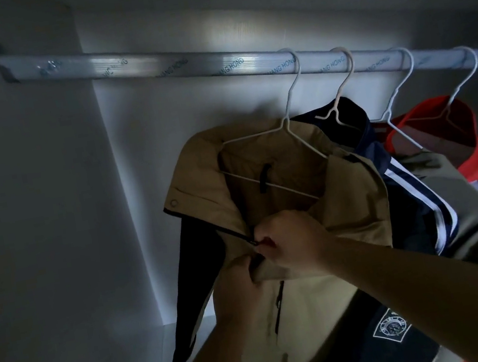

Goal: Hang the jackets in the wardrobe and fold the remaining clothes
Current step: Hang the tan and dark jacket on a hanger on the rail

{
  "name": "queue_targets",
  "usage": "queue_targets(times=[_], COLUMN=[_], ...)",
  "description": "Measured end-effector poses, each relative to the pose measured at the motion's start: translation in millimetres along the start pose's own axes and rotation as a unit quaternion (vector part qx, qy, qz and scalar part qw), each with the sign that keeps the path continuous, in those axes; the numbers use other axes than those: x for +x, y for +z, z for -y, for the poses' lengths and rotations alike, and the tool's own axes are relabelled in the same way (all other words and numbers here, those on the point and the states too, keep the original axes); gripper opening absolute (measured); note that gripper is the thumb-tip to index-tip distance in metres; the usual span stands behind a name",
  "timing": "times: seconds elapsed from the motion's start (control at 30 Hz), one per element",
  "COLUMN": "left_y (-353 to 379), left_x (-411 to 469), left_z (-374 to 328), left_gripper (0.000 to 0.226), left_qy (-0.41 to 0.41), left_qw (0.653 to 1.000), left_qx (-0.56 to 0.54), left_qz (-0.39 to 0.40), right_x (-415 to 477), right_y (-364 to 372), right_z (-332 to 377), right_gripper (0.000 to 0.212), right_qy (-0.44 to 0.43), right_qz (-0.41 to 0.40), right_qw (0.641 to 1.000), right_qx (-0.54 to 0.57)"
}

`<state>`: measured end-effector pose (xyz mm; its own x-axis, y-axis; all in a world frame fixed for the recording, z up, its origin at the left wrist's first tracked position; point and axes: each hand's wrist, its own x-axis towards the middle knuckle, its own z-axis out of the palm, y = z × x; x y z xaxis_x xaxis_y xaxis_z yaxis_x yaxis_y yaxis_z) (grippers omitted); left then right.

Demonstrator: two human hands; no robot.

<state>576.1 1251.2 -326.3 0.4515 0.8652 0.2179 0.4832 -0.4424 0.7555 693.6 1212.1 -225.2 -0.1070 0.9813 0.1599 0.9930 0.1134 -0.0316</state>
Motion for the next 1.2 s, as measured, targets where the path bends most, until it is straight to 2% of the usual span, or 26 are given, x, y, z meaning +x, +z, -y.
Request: queue_targets(times=[0.13,0.33,0.43,0.57,0.73,0.9,1.0,1.07,1.17,1.2], left_y=[9.5,19.2,21.9,20.8,17.9,9.4,-1.1,-10.5,-32.5,-41.9], left_x=[0.0,-12.0,-12.7,-19.6,-26.3,-21.4,-17.0,-8.9,9.3,14.4], left_z=[-5.5,-3.1,-6.7,-13.0,-12.4,-20.5,-21.5,-30.0,-56.5,-66.0], left_gripper=[0.011,0.024,0.028,0.027,0.029,0.029,0.030,0.019,0.026,0.022], left_qy=[-0.001,-0.046,-0.061,-0.078,-0.111,-0.093,-0.064,-0.010,0.019,0.021], left_qw=[0.998,0.996,0.994,0.994,0.990,0.988,0.988,0.995,0.991,0.984], left_qx=[0.033,0.058,0.082,0.056,0.089,0.119,0.135,0.078,-0.072,-0.130], left_qz=[-0.055,-0.042,-0.049,-0.047,-0.020,-0.005,-0.027,-0.059,-0.108,-0.120], right_x=[-2.3,3.0,4.2,3.1,24.0,16.6,17.8,17.5,14.7,11.9], right_y=[-11.6,-34.6,-51.6,-74.9,-141.9,-144.3,-144.4,-142.1,-135.0,-132.7], right_z=[2.2,11.9,11.6,15.4,10.9,11.3,6.6,6.6,7.8,5.9], right_gripper=[0.022,0.030,0.037,0.038,0.032,0.026,0.020,0.023,0.026,0.023], right_qy=[0.022,0.047,0.058,0.087,0.086,0.092,0.102,0.100,0.101,0.097], right_qz=[-0.043,-0.073,-0.071,-0.079,-0.144,-0.141,-0.154,-0.157,-0.147,-0.130], right_qw=[0.995,0.989,0.989,0.987,0.981,0.983,0.982,0.982,0.984,0.986], right_qx=[-0.082,-0.120,-0.114,-0.112,-0.097,-0.070,-0.029,-0.013,0.007,0.034])
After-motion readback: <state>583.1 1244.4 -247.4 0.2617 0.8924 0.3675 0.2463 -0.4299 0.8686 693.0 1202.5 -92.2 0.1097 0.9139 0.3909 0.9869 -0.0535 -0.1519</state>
